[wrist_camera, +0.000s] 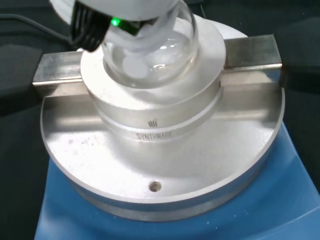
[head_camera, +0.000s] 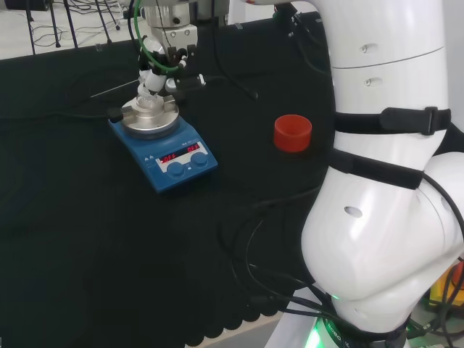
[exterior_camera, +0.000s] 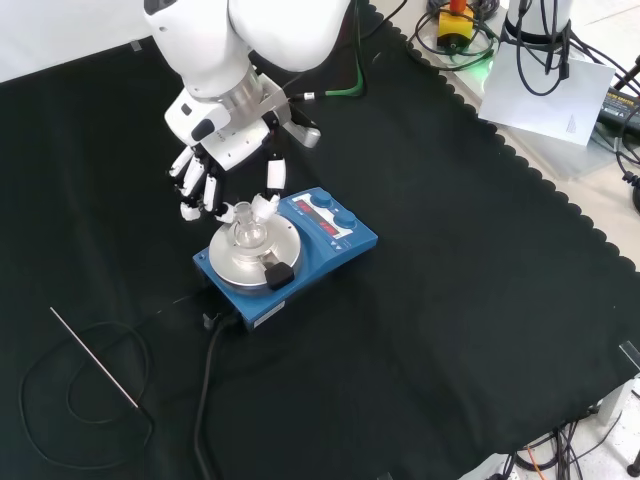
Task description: Place the round-bottom flask on the heater.
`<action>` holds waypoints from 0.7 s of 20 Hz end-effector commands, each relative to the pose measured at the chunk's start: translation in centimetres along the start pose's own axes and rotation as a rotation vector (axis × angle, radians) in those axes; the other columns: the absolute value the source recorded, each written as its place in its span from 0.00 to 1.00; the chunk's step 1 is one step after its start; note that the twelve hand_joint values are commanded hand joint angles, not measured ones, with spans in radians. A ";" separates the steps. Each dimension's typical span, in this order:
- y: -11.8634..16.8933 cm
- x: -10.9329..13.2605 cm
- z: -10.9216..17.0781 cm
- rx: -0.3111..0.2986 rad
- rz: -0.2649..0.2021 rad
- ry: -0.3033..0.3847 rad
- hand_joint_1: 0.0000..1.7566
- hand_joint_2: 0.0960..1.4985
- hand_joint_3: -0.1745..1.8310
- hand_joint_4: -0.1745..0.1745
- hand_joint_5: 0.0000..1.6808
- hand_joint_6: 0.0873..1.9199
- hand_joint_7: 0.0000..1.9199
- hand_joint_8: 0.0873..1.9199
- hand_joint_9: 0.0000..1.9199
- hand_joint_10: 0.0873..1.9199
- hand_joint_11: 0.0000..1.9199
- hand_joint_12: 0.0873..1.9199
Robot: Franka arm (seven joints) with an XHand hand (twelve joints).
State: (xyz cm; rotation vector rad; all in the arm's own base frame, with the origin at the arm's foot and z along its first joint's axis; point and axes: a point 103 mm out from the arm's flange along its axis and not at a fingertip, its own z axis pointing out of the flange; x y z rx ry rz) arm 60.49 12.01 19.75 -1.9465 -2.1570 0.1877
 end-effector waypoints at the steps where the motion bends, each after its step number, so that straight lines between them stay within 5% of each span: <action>1: 0.0 -0.4 0.1 0.008 -0.010 0.033 0.60 0.45 0.48 0.87 0.61 0.58 0.20 0.29 0.31 0.30 0.15 0.67; 4: 0.0 -0.6 0.2 0.020 -0.024 0.054 0.59 0.55 0.33 0.95 0.59 0.54 0.18 0.30 0.28 0.32 0.14 0.68; 6: -0.1 -0.6 0.1 0.024 -0.033 0.054 0.54 0.49 0.35 0.57 0.50 0.48 0.16 0.31 0.26 0.33 0.12 0.68; 8: -0.1 -0.5 -0.1 0.029 -0.040 0.046 0.52 0.42 0.40 0.42 0.42 0.44 0.15 0.31 0.25 0.33 0.11 0.69; 14: -0.6 -0.3 -0.5 0.020 -0.051 0.037 0.49 0.35 0.42 0.40 0.28 0.35 0.13 0.31 0.23 0.34 0.09 0.69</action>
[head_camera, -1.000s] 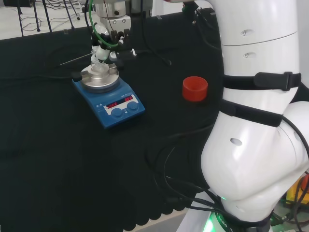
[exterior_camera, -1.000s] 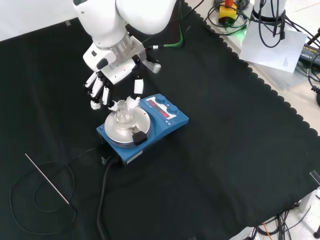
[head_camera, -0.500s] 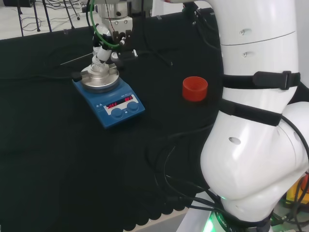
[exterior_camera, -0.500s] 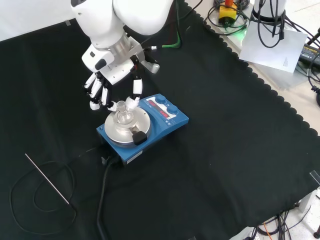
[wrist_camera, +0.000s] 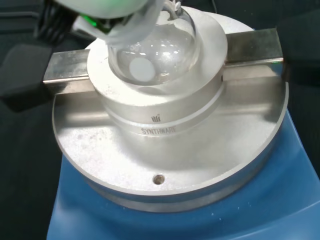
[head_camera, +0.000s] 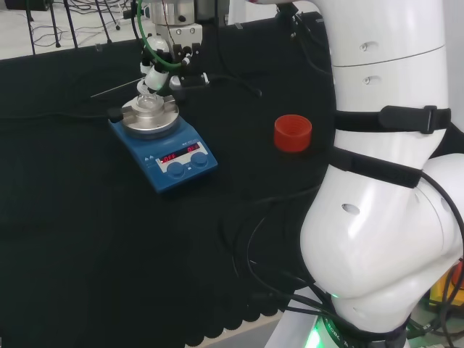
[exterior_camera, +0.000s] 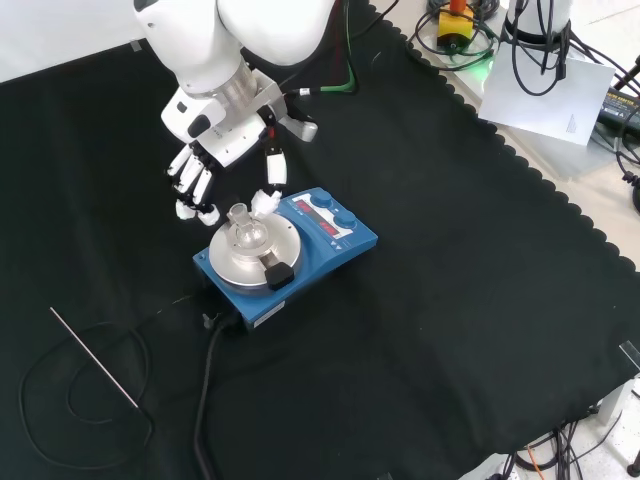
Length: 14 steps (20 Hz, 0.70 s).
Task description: Place the round-bottom flask on the heater.
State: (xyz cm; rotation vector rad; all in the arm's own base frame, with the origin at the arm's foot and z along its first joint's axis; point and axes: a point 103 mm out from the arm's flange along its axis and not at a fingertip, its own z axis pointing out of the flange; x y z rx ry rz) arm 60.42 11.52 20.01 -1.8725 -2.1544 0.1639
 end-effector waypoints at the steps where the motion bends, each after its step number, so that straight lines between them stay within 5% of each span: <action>1: -0.6 0.2 -0.3 -0.008 -0.009 -0.009 0.48 0.35 0.42 0.40 0.28 0.33 0.13 0.31 0.23 0.34 0.09 0.69; 14: -6.4 -1.6 -3.7 -0.087 0.036 -0.006 0.45 0.35 0.40 0.41 0.25 0.25 0.12 0.32 0.22 0.35 0.08 0.70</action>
